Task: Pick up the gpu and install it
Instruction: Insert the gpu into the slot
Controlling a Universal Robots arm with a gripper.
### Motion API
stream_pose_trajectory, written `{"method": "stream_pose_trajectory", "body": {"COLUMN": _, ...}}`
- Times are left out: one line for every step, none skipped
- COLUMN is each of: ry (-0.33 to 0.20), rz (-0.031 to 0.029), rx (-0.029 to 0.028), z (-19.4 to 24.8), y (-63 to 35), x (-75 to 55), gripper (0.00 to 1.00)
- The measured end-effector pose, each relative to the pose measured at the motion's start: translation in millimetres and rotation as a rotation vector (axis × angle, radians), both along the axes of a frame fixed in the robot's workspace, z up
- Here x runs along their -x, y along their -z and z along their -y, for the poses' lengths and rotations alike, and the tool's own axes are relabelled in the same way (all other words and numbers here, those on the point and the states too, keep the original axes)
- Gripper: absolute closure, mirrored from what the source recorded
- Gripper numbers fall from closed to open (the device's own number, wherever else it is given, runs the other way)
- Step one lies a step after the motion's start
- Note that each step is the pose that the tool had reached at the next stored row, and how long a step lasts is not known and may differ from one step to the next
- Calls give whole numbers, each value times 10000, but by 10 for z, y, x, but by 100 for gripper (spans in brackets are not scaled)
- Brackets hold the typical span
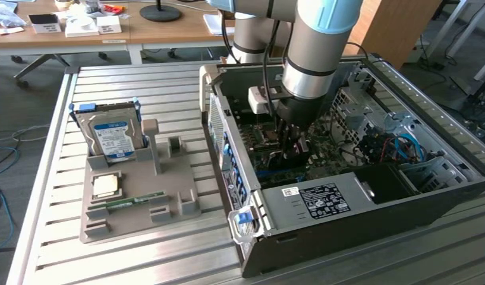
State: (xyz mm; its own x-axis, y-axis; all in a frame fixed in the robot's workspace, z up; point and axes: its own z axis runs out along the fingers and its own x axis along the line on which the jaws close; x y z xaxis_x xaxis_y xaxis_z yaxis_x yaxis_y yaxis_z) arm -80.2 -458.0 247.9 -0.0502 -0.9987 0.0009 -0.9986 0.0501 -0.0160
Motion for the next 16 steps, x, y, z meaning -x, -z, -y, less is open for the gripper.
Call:
{"method": "stream_pose_trajectory", "body": {"ry": 0, "rz": 0, "rx": -2, "z": 0, "y": -3, "x": 0, "gripper": 73}}
{"method": "stream_pose_trajectory", "body": {"ry": 2, "rz": 0, "rx": -3, "z": 0, "y": -6, "x": 0, "gripper": 73}}
{"method": "stream_pose_trajectory", "body": {"ry": 2, "rz": 0, "rx": -1, "z": 0, "y": -11, "x": 0, "gripper": 73}}
{"method": "stream_pose_trajectory", "body": {"ry": 4, "rz": -2, "rx": 3, "z": 0, "y": -16, "x": 0, "gripper": 73}}
{"method": "stream_pose_trajectory", "body": {"ry": 7, "rz": -1, "rx": 1, "z": 0, "y": -18, "x": 0, "gripper": 73}}
{"method": "stream_pose_trajectory", "body": {"ry": 9, "rz": 0, "rx": 1, "z": 0, "y": -20, "x": 0, "gripper": 73}}
{"method": "stream_pose_trajectory", "body": {"ry": 12, "rz": -1, "rx": 2, "z": 0, "y": -23, "x": 0, "gripper": 73}}
{"method": "stream_pose_trajectory", "body": {"ry": 13, "rz": -2, "rx": 4, "z": 0, "y": -27, "x": 0, "gripper": 73}}
{"method": "stream_pose_trajectory", "body": {"ry": 15, "rz": -2, "rx": 4, "z": 1, "y": -30, "x": 0, "gripper": 73}}
{"method": "stream_pose_trajectory", "body": {"ry": 17, "rz": -2, "rx": 3, "z": 0, "y": -32, "x": 0, "gripper": 73}}
{"method": "stream_pose_trajectory", "body": {"ry": 19, "rz": -1, "rx": 2, "z": 0, "y": -32, "x": 0, "gripper": 73}}
{"method": "stream_pose_trajectory", "body": {"ry": 20, "rz": 0, "rx": 0, "z": 0, "y": -32, "x": 0, "gripper": 73}}
{"method": "stream_pose_trajectory", "body": {"ry": 21, "rz": 0, "rx": -1, "z": 0, "y": -32, "x": 0, "gripper": 73}}
{"method": "stream_pose_trajectory", "body": {"ry": 23, "rz": -1, "rx": -6, "z": 0, "y": -33, "x": 0, "gripper": 73}}
{"method": "stream_pose_trajectory", "body": {"ry": 24, "rz": -3, "rx": -33, "z": 1, "y": -35, "x": 1, "gripper": 73}}
{"method": "stream_pose_trajectory", "body": {"ry": 26, "rz": -3, "rx": -55, "z": 1, "y": -35, "x": 1, "gripper": 73}}
